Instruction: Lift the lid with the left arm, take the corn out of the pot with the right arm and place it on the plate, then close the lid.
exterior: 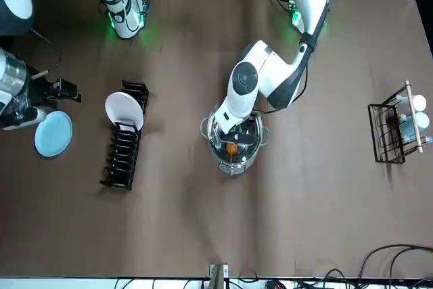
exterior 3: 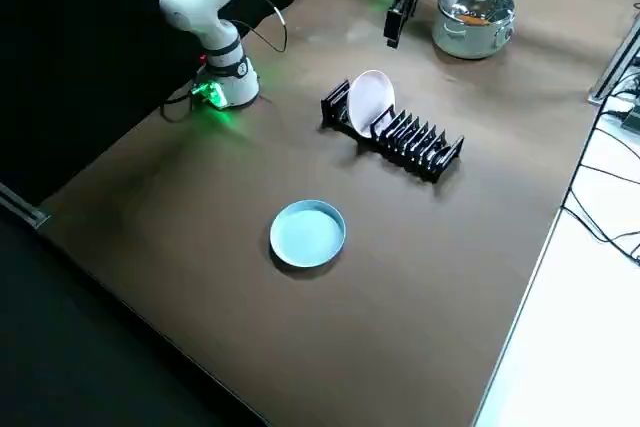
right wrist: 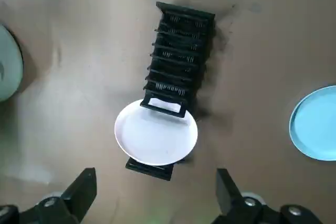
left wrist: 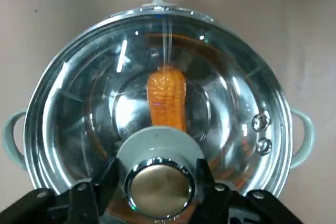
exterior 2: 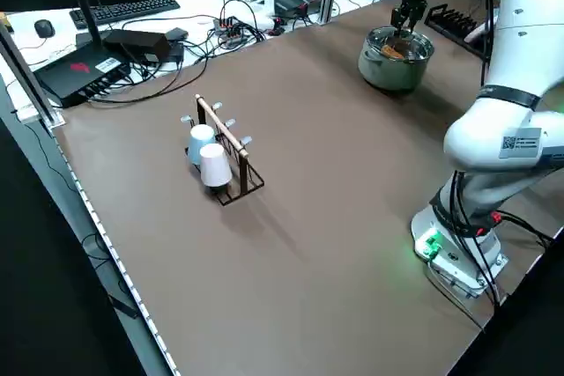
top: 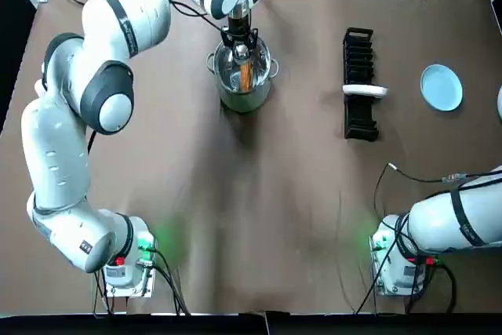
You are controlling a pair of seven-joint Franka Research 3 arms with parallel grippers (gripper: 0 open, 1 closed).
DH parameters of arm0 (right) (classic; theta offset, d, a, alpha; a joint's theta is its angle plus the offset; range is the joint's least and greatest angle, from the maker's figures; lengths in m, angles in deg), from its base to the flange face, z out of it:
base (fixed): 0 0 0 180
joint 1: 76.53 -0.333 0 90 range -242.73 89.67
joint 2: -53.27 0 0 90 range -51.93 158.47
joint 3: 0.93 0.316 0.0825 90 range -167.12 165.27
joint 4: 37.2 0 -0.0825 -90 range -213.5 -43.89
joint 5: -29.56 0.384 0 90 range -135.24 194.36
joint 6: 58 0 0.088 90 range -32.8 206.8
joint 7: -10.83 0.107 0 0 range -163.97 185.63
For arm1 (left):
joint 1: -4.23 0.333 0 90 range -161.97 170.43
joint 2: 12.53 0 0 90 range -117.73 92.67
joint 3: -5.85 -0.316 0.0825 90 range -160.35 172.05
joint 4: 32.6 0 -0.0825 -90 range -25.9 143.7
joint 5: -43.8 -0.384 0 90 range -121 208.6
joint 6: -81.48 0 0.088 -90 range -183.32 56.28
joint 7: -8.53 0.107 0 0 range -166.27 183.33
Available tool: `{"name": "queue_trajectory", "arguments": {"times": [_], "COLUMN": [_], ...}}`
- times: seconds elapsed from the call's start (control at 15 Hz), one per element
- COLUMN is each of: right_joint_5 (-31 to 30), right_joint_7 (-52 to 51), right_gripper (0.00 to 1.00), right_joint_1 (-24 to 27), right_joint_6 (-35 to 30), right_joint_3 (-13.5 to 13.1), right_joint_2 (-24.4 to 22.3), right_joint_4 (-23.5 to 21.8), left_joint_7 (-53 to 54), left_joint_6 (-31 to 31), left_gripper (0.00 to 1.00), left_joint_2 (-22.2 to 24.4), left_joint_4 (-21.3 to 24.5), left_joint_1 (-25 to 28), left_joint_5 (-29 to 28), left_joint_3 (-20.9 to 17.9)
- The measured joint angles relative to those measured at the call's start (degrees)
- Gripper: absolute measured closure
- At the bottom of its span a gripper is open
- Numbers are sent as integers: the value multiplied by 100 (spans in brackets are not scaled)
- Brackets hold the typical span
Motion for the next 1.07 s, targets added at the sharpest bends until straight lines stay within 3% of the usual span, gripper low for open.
{"name": "queue_trajectory", "arguments": {"times": [0.33, 0.47, 1.07], "right_joint_5": [66, 68, 107], "right_joint_7": [0, 0, 69], "right_gripper": [0, 0, 1], "right_joint_1": [-12, -14, -305], "right_joint_6": [29, 22, 72], "right_joint_3": [9, 9, 24], "right_joint_2": [52, 52, 148], "right_joint_4": [17, 17, 65], "left_joint_7": [-17, -18, -153], "left_joint_6": [103, 121, 131], "left_gripper": [34, 48, 49], "left_joint_2": [2, 9, 10], "left_joint_4": [-16, -34, -41], "left_joint_1": [-22, -26, -32], "left_joint_5": [-1, -5, -6], "left_joint_3": [31, 34, 32]}}
